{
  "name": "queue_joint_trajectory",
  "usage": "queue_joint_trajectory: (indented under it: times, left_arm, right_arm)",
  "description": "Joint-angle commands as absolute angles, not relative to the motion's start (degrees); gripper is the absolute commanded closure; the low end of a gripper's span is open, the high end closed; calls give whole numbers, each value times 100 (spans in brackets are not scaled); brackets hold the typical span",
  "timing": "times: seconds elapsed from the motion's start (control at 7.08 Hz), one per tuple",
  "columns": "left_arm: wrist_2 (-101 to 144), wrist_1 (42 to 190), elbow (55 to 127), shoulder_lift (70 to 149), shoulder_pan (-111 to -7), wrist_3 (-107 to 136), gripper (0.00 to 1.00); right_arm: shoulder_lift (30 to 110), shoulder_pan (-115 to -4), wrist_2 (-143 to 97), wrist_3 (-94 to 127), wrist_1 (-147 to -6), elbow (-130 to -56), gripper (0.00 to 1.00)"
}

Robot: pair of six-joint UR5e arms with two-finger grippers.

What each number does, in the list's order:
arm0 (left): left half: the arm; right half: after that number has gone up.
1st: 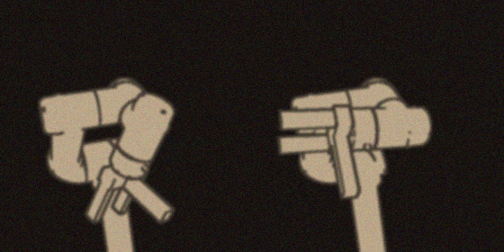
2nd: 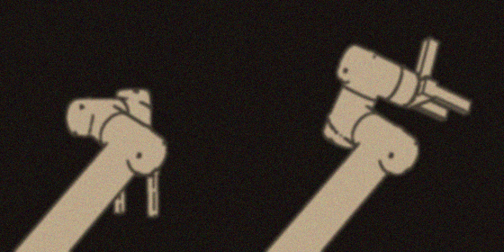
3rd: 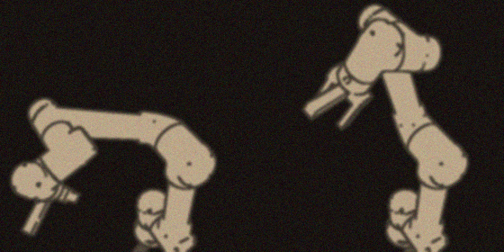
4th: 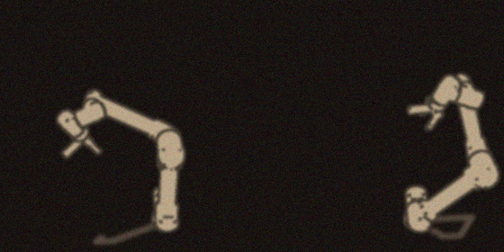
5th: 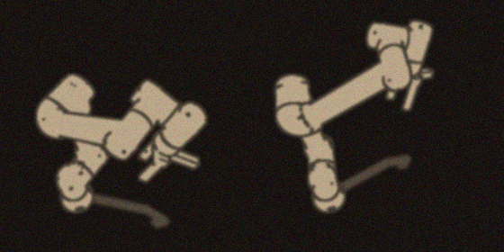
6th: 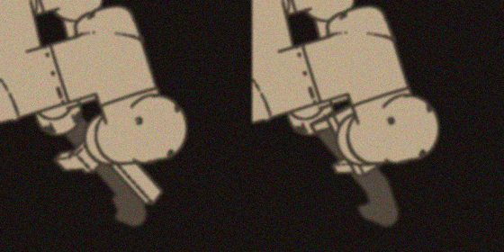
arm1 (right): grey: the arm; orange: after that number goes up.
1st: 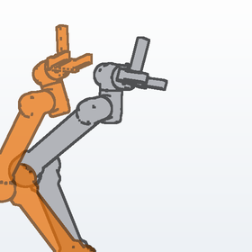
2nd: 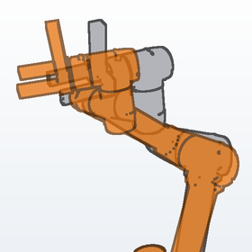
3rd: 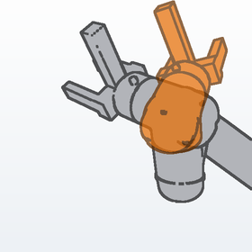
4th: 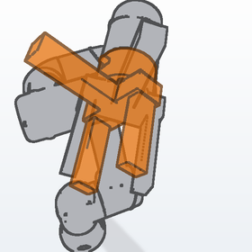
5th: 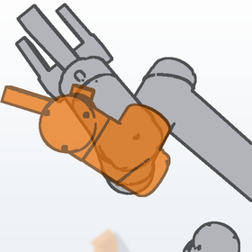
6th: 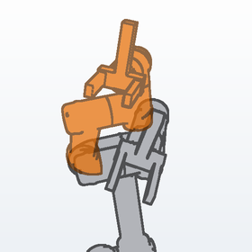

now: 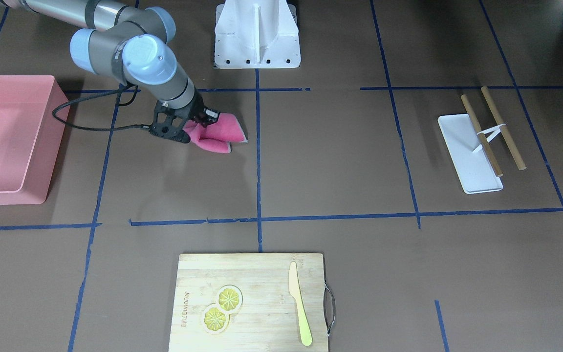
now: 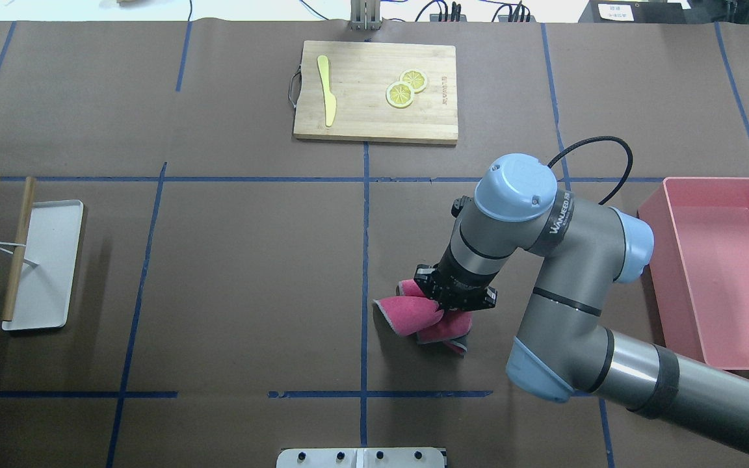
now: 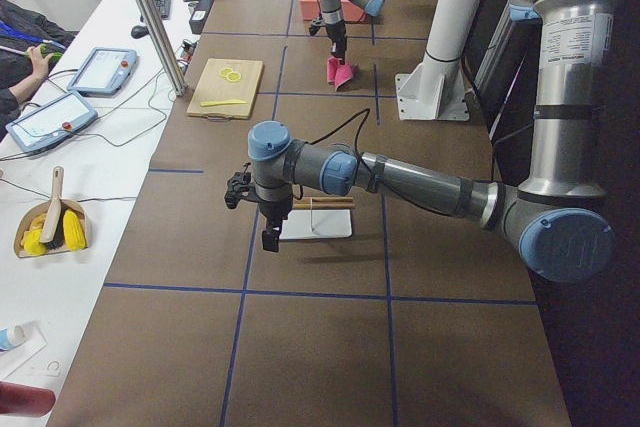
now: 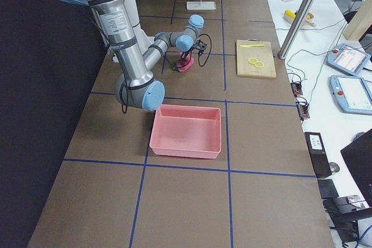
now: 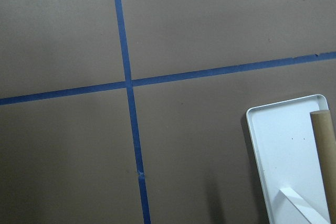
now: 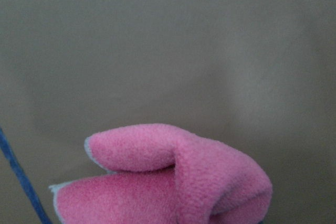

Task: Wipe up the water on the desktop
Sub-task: 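Wipe the cloth across the table toward the pink bin with the right gripper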

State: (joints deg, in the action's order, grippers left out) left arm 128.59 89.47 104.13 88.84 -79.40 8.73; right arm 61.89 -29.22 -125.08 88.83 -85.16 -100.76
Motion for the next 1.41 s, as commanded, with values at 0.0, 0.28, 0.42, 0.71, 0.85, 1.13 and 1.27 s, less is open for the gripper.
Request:
queue_joint_trajectory:
  times: [0.0, 0.28, 0.42, 0.71, 0.85, 1.13, 1.27]
  left_arm:
    - [12876, 8947, 10415, 8903, -7963, 888, 0]
    - [12885, 8947, 10415, 8912, -7963, 888, 0]
    - [12885, 8947, 10415, 8912, -7963, 896, 0]
    - [12885, 8947, 10415, 8921, -7963, 896, 0]
    - [12885, 8947, 10415, 8921, -7963, 896, 0]
    - [12885, 8947, 10406, 8921, -7963, 896, 0]
    - [12885, 8947, 10389, 8921, -7963, 896, 0]
  right_arm:
    - [6258, -2935, -12402, 8869, -8508, -10046, 100]
    - [6258, -3329, -12313, 8641, -8517, -9898, 100]
    - [6275, -3583, -12331, 8457, -8517, -9766, 100]
    - [6494, -3988, -12366, 7930, -8534, -9721, 100]
    - [6530, -4234, -12427, 7867, -8560, -9721, 100]
    - [6635, -4377, -12507, 7857, -8535, -9729, 100]
    - [6653, -4490, -12516, 7823, -8543, -9773, 100]
